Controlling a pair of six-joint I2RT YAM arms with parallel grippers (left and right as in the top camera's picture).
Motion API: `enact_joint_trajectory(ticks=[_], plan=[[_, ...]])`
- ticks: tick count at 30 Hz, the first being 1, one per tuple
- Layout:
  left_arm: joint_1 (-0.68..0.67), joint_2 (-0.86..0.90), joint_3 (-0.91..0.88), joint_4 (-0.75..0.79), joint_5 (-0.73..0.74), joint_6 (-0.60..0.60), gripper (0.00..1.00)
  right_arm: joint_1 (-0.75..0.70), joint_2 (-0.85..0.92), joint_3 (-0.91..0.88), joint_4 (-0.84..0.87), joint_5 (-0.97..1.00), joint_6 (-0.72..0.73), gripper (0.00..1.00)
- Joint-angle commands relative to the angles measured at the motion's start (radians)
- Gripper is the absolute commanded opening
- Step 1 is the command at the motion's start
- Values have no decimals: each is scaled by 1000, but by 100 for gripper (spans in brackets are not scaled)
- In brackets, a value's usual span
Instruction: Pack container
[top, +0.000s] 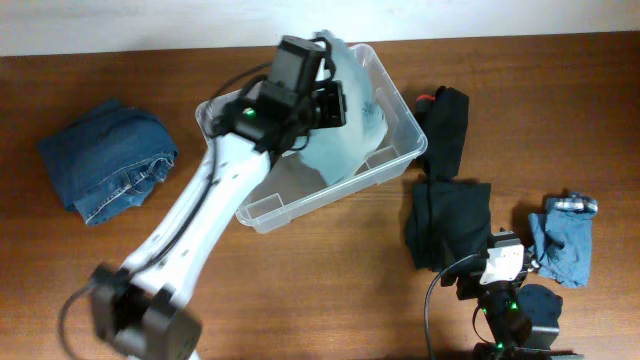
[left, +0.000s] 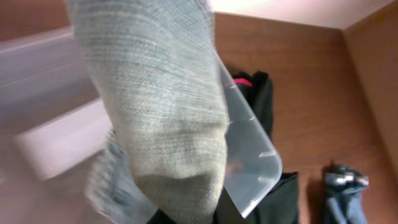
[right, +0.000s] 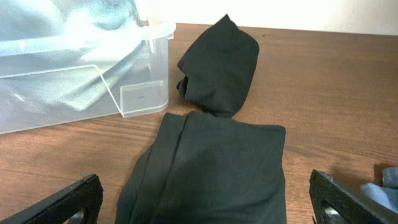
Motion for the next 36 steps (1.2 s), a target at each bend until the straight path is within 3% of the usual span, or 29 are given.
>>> enact_joint_trajectory(ticks=[1,7,13,26,36], plan=[[36,-167,37,-80,-113,86,0,-6,-8,-6,-3,-6,11,98],[93,-238,37,-251,-170,38,0,-6,-8,-6,-3,-6,11,98],[93,-234,27,-368,-372,39,0,-6,-8,-6,-3,-6,11,98],[85,40,24,-248,-370,38,0,-6,-8,-6,-3,-6,11,99],[-58,111,24,10,-359,72,0,-6,-8,-6,-3,-6,11,98]])
